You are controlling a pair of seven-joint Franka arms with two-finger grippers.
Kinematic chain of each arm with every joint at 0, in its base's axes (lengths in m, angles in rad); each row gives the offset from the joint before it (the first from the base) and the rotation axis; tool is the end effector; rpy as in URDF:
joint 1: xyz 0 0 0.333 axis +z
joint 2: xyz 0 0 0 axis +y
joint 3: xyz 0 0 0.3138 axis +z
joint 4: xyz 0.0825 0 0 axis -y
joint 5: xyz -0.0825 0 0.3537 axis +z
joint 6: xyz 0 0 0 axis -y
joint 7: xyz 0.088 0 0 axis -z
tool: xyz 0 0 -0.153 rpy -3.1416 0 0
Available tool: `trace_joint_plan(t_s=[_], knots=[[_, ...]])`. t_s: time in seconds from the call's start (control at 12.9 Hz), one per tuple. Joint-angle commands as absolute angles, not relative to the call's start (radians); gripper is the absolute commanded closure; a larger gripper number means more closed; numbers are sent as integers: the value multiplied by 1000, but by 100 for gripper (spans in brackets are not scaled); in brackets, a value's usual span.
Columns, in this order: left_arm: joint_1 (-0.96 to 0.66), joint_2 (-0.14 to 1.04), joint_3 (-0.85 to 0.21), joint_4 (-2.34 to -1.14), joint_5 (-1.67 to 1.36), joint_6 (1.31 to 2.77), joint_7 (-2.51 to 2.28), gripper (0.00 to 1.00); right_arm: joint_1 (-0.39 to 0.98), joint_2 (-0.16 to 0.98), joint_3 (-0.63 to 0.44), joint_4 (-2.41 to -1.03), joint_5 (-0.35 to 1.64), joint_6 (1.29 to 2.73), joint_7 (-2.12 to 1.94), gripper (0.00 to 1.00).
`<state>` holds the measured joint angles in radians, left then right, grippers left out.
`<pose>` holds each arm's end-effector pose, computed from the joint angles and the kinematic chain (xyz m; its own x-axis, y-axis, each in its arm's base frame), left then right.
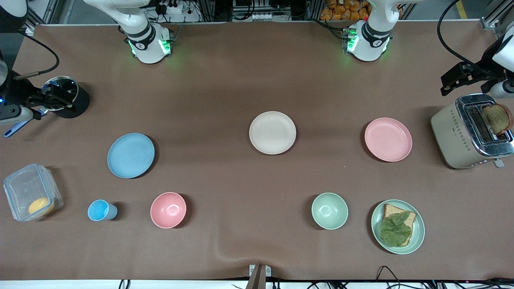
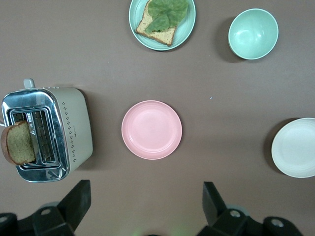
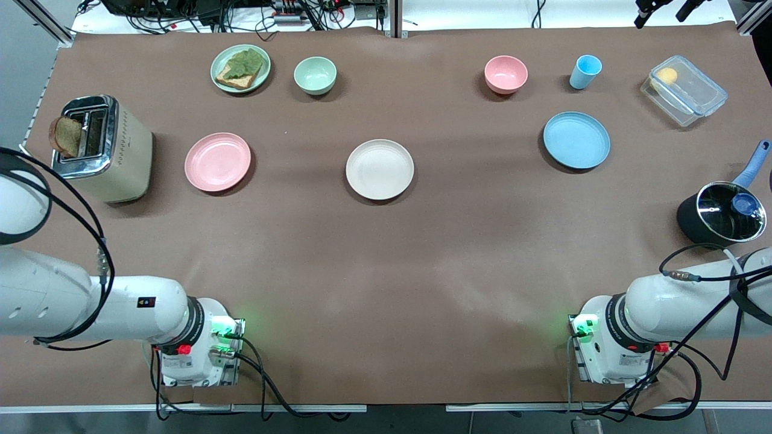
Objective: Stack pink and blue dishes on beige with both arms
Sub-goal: 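Move the left gripper down to the rim of the pink plate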
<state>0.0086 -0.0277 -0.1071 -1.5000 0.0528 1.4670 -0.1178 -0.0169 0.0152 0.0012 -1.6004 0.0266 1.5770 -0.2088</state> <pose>0.5032 -0.0420 0.6125 0.9997 0.0246 0.0013 0.0247 -0.9981 -0.0557 0.5263 -0.0042 0.5559 0.9809 0.1917 -0.0322 0.1906 -0.9811 -0.0340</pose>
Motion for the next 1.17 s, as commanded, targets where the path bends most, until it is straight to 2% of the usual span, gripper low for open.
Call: trace_joint_plan(t_s=[0.0,0.47,0.62,1.09], knots=[[-3,-43,-103,-1499,38,1470,-109,0,-12,2,-3,-1606,31,1574,-219,0],[-14,46,-100,-1522,46,1476,-127,0,-12,2,-3,-1606,31,1572,-219,0],[0,45,-101,-1642,52,1579,-130,0,-12,2,-3,-1606,31,1572,-221,0],[58,-15,-101,-2130,132,2061,-120,0,-12,2,-3,-1606,31,1571,-219,0]])
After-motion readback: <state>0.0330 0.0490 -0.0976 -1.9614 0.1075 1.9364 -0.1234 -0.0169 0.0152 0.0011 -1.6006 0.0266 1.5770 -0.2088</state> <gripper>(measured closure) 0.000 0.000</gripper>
